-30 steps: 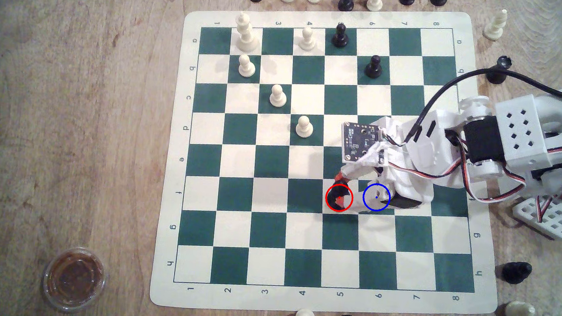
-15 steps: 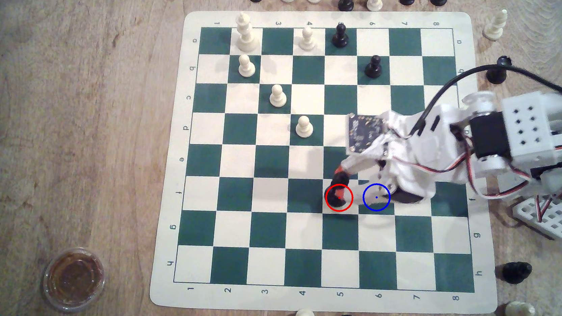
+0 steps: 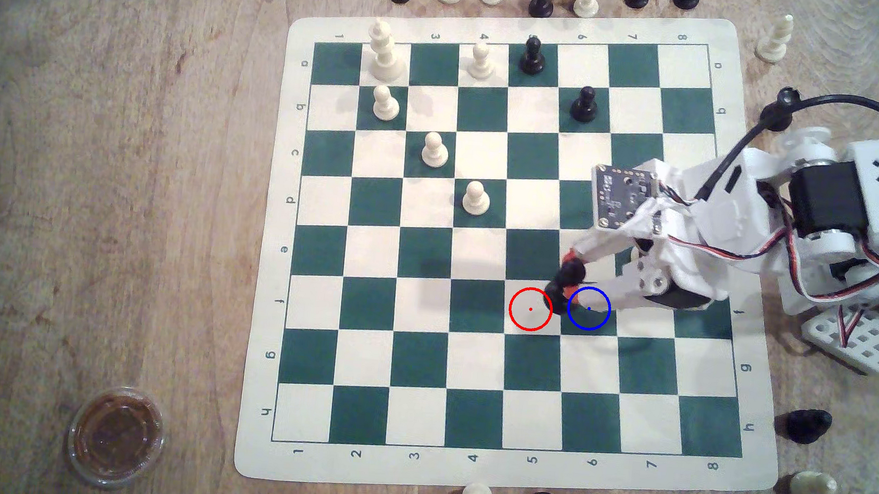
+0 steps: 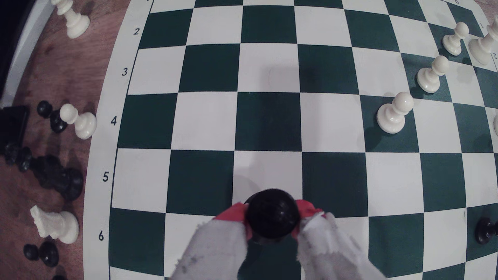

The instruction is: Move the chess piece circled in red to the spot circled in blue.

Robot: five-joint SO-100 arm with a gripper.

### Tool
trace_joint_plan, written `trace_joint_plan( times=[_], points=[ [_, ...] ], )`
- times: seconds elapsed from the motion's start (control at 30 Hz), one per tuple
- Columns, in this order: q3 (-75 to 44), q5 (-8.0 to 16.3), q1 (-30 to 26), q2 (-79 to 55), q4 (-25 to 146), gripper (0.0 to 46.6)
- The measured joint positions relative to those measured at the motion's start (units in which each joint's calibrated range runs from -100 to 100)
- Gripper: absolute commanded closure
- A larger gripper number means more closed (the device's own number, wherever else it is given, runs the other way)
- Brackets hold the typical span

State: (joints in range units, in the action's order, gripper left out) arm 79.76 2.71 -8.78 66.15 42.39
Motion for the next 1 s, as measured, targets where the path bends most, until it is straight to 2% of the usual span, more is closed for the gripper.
trace_joint_plan(
  times=[0.27, 0.77, 0.93, 1.0],
  points=[
    [3.61, -0.54, -1.55, 1.34, 1.35, 45.6],
    [3.52, -1.22, -0.66, -2.43, 1.43, 45.2],
    [3.52, -1.47, -0.59, -2.51, 1.43, 36.0],
    [3.52, -1.71, -0.59, -2.51, 1.43, 30.5]
  ],
)
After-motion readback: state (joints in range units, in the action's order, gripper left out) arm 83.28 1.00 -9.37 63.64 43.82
